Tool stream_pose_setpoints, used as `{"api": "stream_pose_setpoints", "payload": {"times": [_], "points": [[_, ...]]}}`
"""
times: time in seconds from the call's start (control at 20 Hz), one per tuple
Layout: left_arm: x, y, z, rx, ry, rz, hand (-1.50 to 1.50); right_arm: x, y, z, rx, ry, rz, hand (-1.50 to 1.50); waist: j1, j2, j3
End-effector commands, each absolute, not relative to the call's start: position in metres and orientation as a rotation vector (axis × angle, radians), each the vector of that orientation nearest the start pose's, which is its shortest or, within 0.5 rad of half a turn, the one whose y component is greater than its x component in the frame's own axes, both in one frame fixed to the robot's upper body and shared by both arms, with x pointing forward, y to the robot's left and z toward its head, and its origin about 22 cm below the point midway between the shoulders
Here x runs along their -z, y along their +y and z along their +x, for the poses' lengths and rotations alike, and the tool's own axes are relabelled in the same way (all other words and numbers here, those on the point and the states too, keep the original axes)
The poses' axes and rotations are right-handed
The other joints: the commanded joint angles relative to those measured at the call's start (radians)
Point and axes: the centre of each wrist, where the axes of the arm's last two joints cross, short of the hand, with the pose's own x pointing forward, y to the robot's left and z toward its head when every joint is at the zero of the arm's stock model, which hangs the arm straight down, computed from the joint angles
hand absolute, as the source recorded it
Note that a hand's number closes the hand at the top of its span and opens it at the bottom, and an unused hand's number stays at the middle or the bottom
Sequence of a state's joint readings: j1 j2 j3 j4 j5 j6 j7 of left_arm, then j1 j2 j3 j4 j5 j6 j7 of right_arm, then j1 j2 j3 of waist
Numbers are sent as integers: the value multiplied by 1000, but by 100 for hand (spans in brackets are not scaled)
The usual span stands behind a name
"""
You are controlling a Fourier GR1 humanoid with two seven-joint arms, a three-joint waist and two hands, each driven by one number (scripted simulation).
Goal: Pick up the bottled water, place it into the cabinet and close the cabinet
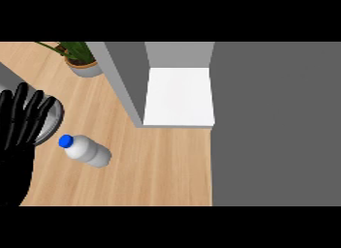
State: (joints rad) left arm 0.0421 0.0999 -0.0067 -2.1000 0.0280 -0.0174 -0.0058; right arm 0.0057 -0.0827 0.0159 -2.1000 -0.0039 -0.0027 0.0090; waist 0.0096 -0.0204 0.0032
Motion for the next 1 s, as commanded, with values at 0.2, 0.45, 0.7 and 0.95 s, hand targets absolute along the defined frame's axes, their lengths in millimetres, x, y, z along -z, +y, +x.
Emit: {"api": "stream_pose_setpoints", "payload": {"times": [0.2,0.45,0.7,0.95], "points": [[-123,252,220,402,-2092,-655,-150,-127,-234,194,-141,-2095,-5,-150,-63,20,-12],[-91,276,217,452,-1809,-978,-150,-122,-217,185,-248,-2017,213,-150,-41,26,-10],[-104,360,227,492,-1775,-1075,-150,-137,-211,174,-255,-2005,221,-150,-29,24,-8],[-128,440,235,499,-1748,-1078,-150,-152,-213,145,-272,-1994,252,-150,-46,22,-5]]}}
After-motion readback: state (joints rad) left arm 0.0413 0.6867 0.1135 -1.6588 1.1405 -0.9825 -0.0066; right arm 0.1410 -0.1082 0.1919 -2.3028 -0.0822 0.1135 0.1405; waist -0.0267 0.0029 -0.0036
